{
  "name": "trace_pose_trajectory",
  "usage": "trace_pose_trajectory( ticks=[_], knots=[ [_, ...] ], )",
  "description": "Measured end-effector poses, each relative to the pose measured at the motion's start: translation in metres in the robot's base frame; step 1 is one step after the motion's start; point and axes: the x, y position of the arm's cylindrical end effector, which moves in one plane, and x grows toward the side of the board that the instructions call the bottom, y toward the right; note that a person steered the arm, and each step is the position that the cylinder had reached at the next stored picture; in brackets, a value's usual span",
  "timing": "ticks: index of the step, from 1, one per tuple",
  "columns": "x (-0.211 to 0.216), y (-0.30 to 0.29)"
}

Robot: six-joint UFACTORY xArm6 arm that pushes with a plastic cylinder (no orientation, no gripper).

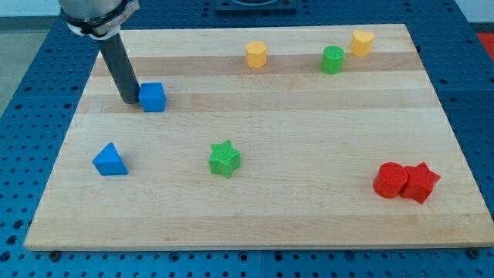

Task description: Move the blue cube towards the center of the board

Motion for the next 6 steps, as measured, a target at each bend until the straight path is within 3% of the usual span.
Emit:
trace_pose_trajectory(
  ticks=[2,6],
  knots=[
    [0.0,0.0],
    [-0.002,0.153]
  ],
)
